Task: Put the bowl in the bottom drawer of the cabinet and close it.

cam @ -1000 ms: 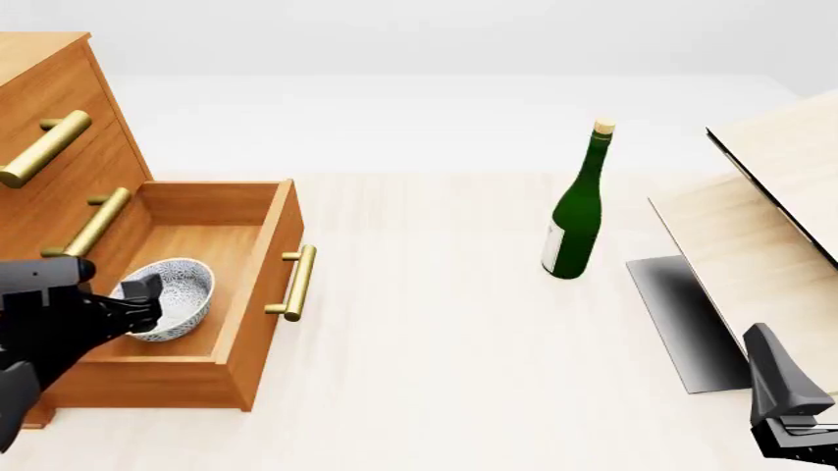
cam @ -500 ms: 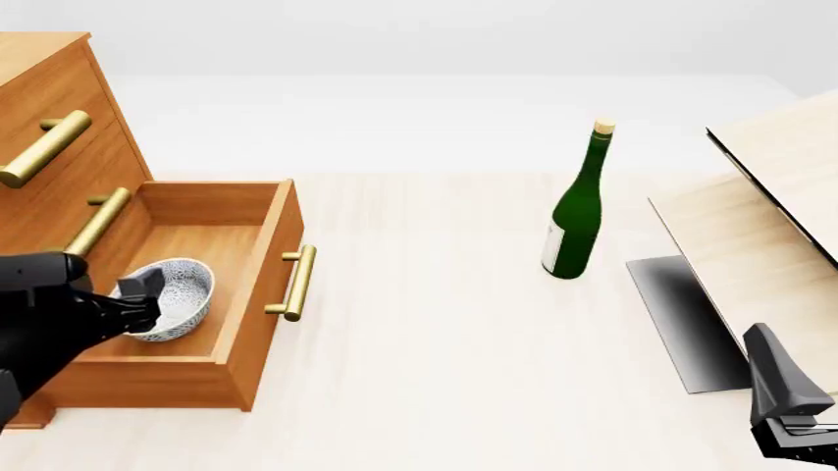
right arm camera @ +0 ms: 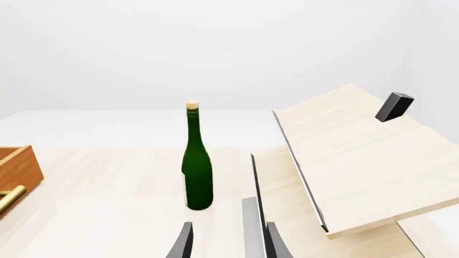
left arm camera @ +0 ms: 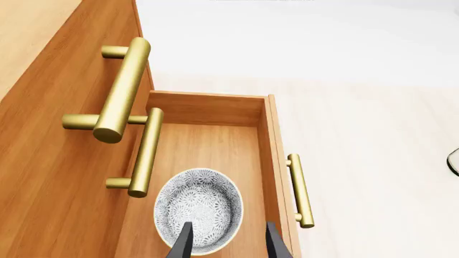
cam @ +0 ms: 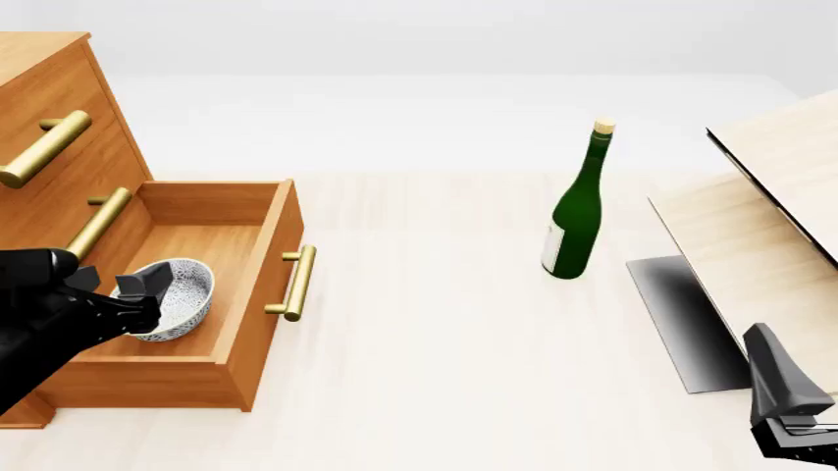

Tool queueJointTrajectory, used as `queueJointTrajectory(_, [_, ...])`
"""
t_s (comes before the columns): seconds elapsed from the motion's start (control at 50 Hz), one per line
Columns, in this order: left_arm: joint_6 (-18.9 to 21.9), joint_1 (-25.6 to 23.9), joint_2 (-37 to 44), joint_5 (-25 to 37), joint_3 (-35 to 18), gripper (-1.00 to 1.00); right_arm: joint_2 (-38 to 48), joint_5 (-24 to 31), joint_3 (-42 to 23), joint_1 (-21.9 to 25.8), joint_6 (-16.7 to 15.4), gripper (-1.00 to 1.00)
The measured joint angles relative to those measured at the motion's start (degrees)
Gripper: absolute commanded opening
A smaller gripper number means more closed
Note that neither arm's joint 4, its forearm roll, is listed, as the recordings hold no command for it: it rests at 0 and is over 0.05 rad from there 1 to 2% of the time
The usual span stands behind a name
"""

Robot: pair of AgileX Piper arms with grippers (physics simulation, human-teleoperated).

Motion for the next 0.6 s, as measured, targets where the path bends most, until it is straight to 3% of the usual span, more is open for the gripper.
queueJointTrajectory(0.6, [-3.02,-9.17,-5.51,7.15,-3.04,1.00,0.00,0.00,0.00,0.00,0.00,1.00])
